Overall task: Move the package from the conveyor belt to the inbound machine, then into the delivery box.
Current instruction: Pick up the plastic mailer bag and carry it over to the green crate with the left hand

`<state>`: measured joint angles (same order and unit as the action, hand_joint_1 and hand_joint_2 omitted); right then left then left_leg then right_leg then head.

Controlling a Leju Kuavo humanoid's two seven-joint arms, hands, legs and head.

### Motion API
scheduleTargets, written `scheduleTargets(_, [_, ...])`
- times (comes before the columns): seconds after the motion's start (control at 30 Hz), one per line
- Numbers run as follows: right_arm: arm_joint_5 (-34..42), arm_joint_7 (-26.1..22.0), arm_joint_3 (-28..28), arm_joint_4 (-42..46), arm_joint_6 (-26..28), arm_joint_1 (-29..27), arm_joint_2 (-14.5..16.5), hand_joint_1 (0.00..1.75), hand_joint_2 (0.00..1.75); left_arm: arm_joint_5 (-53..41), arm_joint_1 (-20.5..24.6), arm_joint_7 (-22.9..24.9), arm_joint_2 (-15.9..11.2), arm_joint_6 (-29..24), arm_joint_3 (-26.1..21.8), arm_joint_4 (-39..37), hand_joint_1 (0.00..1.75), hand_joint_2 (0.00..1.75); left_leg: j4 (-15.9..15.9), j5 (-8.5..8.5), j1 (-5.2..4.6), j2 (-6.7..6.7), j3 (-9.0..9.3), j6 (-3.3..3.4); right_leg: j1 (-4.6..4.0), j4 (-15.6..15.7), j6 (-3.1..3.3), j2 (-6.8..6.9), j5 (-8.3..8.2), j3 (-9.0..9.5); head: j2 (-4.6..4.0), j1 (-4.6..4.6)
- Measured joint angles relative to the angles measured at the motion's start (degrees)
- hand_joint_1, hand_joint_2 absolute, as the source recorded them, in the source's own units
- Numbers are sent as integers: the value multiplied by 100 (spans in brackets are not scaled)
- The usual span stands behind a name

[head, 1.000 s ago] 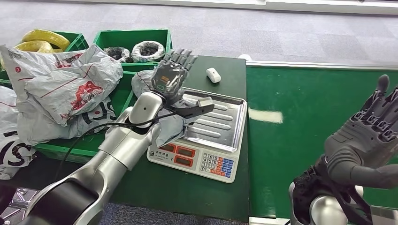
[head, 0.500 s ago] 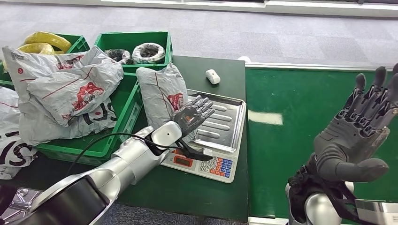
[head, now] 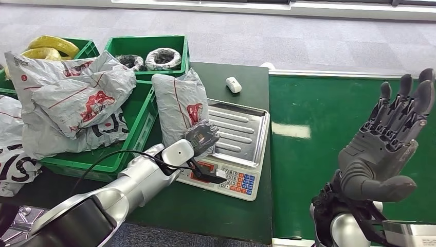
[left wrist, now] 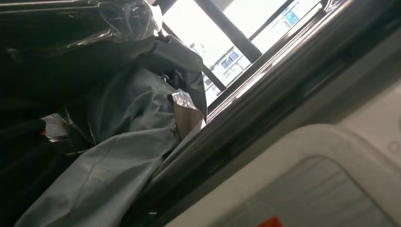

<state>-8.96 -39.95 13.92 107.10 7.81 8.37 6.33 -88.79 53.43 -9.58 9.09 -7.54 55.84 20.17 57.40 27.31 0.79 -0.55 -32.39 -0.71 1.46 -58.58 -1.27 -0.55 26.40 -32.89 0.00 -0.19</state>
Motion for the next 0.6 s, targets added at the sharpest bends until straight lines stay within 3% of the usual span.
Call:
scheduleTargets(0.37, [-25, 0, 37, -16, -17, -10, -34, 0, 0, 5, -39, 116, -29, -213, -9, 1, 175, 175, -1, 2, 1, 2, -18, -1, 0, 0, 0, 0, 1, -23, 0, -1])
scheduleTargets(0.5, [-107, 0, 33, -15, -71, -53, -34, 0, 0, 145, -24, 391, -62, -734, -128, 55, 175, 175, 0, 0, 1, 2, -21, -1, 0, -1, 1, 0, 0, -28, 0, -1])
scheduleTargets(0.6, [-221, 0, 14, -10, -112, -145, -14, 0, 0, 291, 30, 946, -218, -1449, -499, 460, 175, 175, 1, -7, 1, 6, -40, -3, -1, -3, 4, -2, -5, -50, 0, -2])
